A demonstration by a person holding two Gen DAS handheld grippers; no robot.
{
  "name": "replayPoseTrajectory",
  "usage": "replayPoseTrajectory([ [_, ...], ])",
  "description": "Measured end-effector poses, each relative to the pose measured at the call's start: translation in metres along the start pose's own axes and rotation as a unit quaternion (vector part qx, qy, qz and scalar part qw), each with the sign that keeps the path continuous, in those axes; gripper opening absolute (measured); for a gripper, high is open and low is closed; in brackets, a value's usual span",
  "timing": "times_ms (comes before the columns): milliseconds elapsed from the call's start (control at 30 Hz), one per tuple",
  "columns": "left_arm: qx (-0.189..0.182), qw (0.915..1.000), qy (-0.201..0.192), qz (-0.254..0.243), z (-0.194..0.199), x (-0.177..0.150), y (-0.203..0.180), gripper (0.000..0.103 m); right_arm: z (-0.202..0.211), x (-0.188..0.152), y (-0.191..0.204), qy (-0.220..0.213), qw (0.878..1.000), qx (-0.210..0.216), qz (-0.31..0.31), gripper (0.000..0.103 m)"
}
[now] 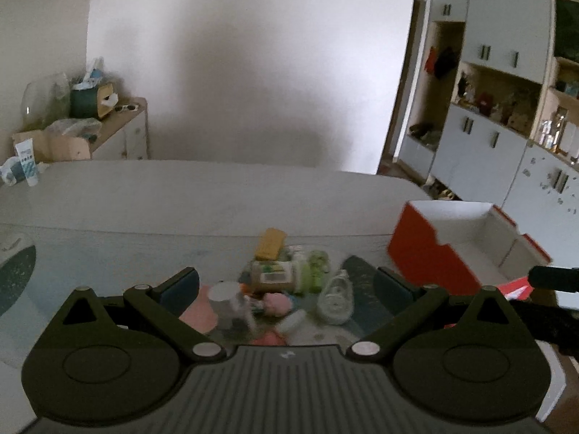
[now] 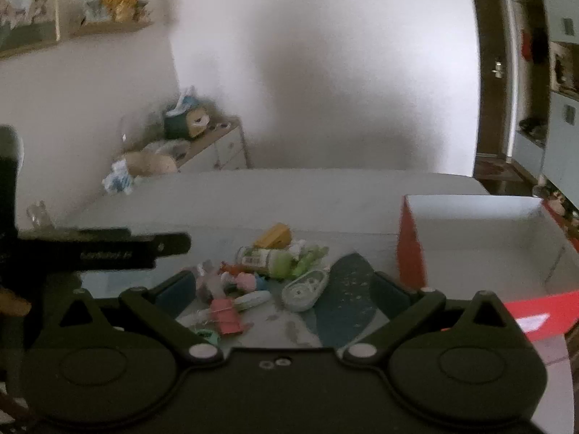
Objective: Organize rigid objects
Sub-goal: 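Reach both grippers toward the clear jar and pink binder clip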
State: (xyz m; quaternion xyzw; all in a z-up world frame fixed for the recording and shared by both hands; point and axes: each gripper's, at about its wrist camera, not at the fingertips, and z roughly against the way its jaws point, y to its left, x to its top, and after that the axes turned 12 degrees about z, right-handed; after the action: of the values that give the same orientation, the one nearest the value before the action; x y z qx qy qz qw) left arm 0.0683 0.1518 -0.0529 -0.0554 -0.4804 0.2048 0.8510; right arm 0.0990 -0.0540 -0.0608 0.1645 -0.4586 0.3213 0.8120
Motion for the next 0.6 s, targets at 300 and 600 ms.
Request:
replayPoseTrajectory([
  [300, 0.022, 0.9993, 0.030, 0.006, -0.049, 0.006, 0.039, 0.103, -0.059, -0.006, 0.024, 0.064, 0.995, 0.062, 0.036, 0.101],
  [600, 0.031, 0.9982, 0.049, -0.013, -0.089, 0.011, 0.061, 0.103, -0.114, -0.016, 0.048, 0.118, 0.984, 0.104, 0.086, 0.093],
])
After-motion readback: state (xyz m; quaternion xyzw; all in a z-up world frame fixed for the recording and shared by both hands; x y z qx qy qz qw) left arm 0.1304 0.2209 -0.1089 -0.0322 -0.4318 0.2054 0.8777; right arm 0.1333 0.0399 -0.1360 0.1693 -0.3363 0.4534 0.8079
